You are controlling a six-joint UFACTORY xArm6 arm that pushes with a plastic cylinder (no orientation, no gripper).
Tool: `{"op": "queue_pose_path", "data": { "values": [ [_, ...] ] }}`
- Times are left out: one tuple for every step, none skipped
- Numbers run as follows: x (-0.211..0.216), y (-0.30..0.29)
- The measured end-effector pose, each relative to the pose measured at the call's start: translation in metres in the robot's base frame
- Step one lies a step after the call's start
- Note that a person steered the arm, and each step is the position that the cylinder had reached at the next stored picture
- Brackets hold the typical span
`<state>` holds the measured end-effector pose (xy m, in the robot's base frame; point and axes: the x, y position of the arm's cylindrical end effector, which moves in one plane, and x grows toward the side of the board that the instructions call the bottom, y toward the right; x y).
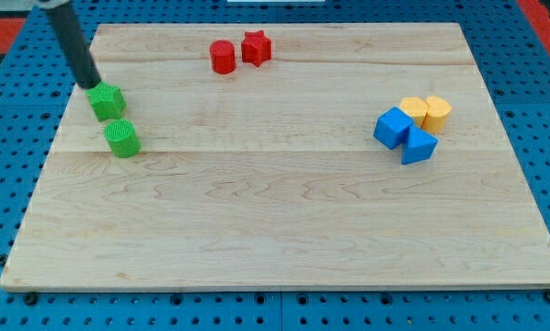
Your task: Move the yellow hexagon to the right of the green blocks
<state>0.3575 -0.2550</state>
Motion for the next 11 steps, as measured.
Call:
{"op": "queue_pose_path", "data": {
  "values": [
    [0.008,0.029],
    [-0.046,0.05],
    [-0.04,0.118],
    [-0.039,0.147],
    [-0.039,0.167],
    [-0.039,0.192],
    [-0.039,0.192],
    [-0.032,0.192],
    [-0.027,0.192],
    [-0.03,0.213],
    [-0.033,0.336]
  ]
}}
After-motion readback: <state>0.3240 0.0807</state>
